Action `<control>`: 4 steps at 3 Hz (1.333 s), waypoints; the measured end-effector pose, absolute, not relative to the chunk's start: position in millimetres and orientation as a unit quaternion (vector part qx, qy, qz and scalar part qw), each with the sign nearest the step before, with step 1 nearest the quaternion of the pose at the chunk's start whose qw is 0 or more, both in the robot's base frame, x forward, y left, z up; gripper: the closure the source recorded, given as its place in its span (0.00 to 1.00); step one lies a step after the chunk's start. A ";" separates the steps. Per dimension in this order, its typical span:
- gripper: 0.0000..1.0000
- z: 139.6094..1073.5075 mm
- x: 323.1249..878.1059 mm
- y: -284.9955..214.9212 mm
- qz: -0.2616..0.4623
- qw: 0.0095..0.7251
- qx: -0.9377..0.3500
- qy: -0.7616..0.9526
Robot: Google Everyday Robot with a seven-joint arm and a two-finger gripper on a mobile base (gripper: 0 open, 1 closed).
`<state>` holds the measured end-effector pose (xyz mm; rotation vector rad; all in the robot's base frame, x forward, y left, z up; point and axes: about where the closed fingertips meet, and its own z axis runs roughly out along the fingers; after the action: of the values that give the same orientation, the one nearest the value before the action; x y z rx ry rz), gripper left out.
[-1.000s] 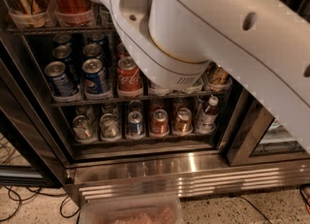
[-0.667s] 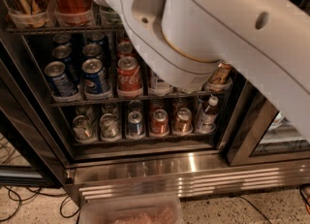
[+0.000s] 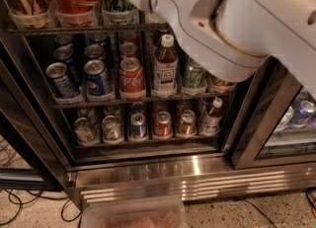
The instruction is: Pick coke can from top shelf of fridge
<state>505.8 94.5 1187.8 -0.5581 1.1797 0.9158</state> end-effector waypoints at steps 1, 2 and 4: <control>1.00 1182.1 479.8 91.4 0.467 0.657 -0.271 0.526; 1.00 1183.3 460.4 102.5 0.490 0.639 -0.296 0.514; 1.00 1142.5 445.6 89.9 0.447 0.598 -0.392 0.538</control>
Offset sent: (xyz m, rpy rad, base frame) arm -0.0216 -0.0032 -0.0052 0.0098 0.0441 0.1151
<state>445.6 89.9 1142.5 -0.9087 1.2483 1.0378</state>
